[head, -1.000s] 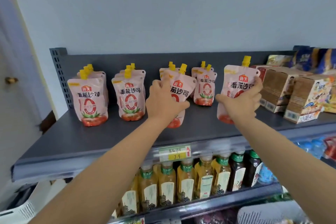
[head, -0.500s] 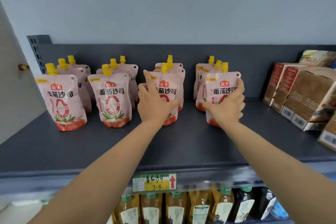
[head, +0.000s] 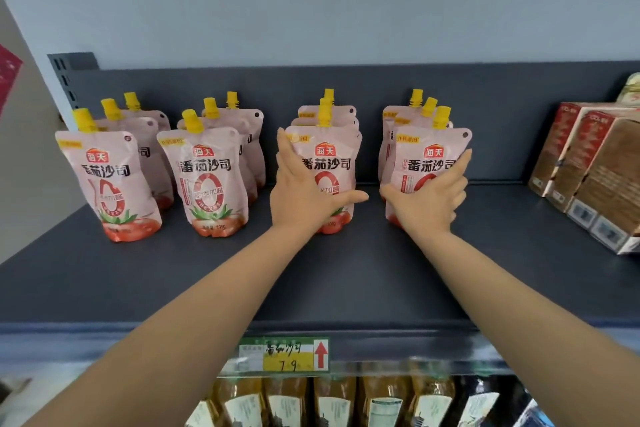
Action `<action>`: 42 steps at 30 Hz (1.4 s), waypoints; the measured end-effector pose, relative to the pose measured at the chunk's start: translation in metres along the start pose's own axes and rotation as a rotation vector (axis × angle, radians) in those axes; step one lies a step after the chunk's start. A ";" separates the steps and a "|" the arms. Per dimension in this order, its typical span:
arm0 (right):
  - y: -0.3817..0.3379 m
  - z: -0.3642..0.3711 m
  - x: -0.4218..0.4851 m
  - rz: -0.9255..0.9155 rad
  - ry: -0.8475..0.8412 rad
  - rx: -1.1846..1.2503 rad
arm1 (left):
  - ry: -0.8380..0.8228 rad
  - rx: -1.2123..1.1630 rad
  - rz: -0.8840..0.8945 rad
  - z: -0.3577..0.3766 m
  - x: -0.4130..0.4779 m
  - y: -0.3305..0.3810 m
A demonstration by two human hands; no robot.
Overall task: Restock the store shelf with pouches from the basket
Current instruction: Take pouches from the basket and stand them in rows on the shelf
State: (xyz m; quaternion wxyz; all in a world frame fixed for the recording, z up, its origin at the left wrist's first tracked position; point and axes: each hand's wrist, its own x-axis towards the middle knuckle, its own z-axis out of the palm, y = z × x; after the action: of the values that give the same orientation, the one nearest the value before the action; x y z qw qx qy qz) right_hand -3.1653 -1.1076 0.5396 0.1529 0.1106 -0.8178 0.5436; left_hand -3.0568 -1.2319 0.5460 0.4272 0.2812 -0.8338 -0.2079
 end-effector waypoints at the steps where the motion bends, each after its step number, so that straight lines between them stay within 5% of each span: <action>1: 0.000 -0.001 -0.001 0.003 0.000 -0.008 | -0.010 -0.011 0.012 -0.001 -0.001 -0.001; 8: 0.000 -0.010 -0.006 0.023 -0.028 -0.028 | -0.088 -0.109 0.015 -0.006 -0.005 0.003; 19: -0.008 -0.061 -0.036 -0.062 -0.062 -0.171 | -0.224 0.166 0.033 -0.057 -0.033 0.000; 23: -0.011 -0.106 -0.073 -0.213 0.056 -0.280 | -0.188 0.258 0.147 -0.082 -0.055 0.021; 28: 0.003 -0.168 -0.139 -0.293 0.144 -0.497 | -0.171 0.229 0.552 -0.088 -0.120 0.051; 34: 0.051 -0.247 -0.208 -0.154 0.173 -0.639 | -0.365 0.236 0.880 -0.071 -0.218 0.075; 42: 0.161 -0.302 -0.246 0.275 0.043 -0.673 | -0.623 0.244 1.023 -0.005 -0.317 0.093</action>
State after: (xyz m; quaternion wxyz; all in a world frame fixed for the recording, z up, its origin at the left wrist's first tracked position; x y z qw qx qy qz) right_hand -2.9533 -0.7636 0.4195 0.1235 -0.0686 -0.9548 0.2617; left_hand -2.9288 -0.9571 0.4150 0.1737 -0.1818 -0.9667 0.0481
